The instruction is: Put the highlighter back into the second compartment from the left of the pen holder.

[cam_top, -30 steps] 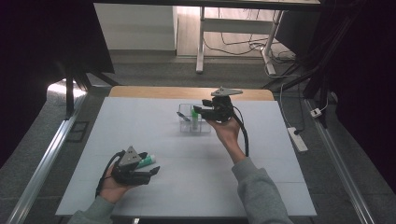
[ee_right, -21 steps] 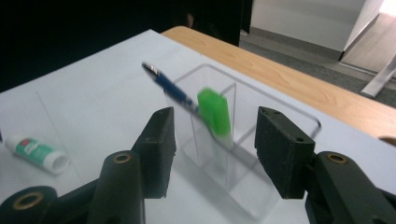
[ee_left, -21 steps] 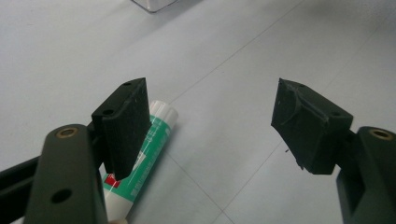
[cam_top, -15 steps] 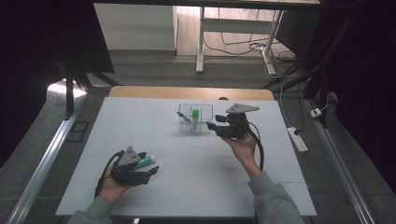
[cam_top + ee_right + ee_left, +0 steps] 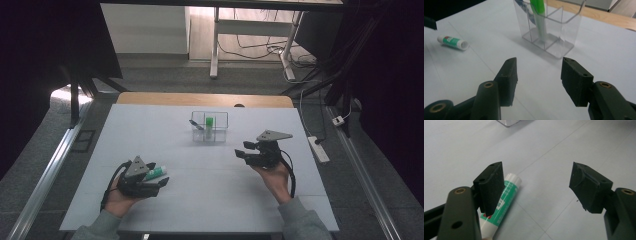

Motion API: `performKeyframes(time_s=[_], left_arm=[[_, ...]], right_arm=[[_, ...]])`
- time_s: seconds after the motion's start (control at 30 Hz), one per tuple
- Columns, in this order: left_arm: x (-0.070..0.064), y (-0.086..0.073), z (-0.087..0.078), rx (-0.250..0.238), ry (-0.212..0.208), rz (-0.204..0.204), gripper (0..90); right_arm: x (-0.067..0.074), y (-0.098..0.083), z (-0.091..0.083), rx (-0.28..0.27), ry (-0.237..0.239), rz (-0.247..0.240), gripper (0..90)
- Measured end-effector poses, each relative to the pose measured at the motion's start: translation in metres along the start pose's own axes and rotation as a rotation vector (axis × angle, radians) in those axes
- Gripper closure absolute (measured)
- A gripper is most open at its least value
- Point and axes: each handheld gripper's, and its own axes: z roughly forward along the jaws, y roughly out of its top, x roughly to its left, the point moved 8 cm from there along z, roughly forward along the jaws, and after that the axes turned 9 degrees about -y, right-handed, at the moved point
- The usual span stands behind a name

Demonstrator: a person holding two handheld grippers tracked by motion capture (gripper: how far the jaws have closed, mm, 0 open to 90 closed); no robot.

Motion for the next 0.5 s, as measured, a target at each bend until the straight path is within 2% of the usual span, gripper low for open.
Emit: performKeyframes(time_s=[0.33, 0.5], left_arm=[[0.013, 0.004, -0.016, -0.021, 0.012, -0.022, 27.5], [0.022, 0.005, -0.025, -0.032, 0.020, -0.052, 27.5]], right_arm=[[-0.006, -0.030, -0.023, 0.027, -0.018, -0.025, 46.8], [-0.007, -0.038, -0.031, 0.033, -0.039, -0.066, 46.6]])
